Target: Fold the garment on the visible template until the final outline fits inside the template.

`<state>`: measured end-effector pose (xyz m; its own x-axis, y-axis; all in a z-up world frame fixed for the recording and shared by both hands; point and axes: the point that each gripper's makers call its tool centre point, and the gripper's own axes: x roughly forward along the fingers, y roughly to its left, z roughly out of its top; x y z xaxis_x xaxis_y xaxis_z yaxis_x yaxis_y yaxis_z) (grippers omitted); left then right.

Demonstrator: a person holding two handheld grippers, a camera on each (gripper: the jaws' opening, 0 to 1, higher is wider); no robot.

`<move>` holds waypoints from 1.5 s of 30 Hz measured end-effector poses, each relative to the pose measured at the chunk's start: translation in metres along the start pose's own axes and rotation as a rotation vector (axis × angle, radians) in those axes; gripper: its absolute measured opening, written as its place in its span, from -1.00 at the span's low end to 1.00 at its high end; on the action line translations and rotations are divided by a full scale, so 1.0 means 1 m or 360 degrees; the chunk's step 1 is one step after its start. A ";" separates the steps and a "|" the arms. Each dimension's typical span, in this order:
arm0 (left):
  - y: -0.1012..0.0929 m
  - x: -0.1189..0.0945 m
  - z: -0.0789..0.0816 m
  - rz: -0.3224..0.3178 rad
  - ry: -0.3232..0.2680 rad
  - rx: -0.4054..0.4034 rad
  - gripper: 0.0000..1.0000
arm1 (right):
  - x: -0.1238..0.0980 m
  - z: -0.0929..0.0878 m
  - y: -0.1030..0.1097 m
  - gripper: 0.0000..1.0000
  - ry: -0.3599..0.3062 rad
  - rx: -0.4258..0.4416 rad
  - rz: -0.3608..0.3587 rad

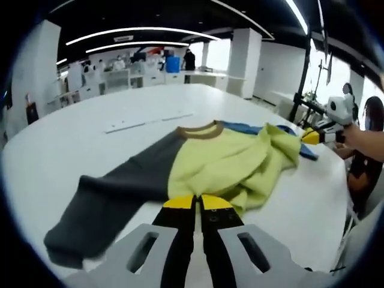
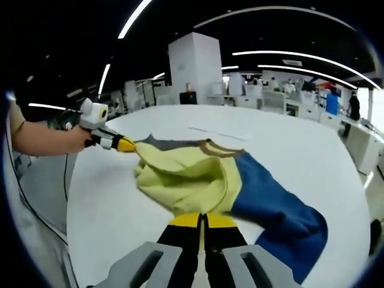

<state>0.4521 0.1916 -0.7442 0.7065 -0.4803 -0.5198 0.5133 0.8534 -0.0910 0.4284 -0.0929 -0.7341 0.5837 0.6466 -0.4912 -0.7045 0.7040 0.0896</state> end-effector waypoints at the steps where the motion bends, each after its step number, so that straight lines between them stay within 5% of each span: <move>1: 0.000 -0.003 -0.001 -0.0001 0.0004 -0.0005 -1.00 | -0.002 0.001 -0.001 -1.00 -0.0004 0.0001 -0.0004; 16: -0.013 -0.045 0.007 -0.0003 -0.0064 -0.0033 -1.00 | -0.042 0.011 -0.006 -1.00 -0.0049 -0.0048 -0.0093; 45: -0.041 -0.110 -0.009 -0.0087 -0.0032 0.0011 -1.00 | -0.096 -0.008 0.021 -1.00 0.0038 -0.0125 -0.0097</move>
<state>0.3490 0.2115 -0.6907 0.6868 -0.5302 -0.4972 0.5547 0.8243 -0.1129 0.3543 -0.1427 -0.6924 0.6173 0.5954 -0.5142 -0.6981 0.7160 -0.0090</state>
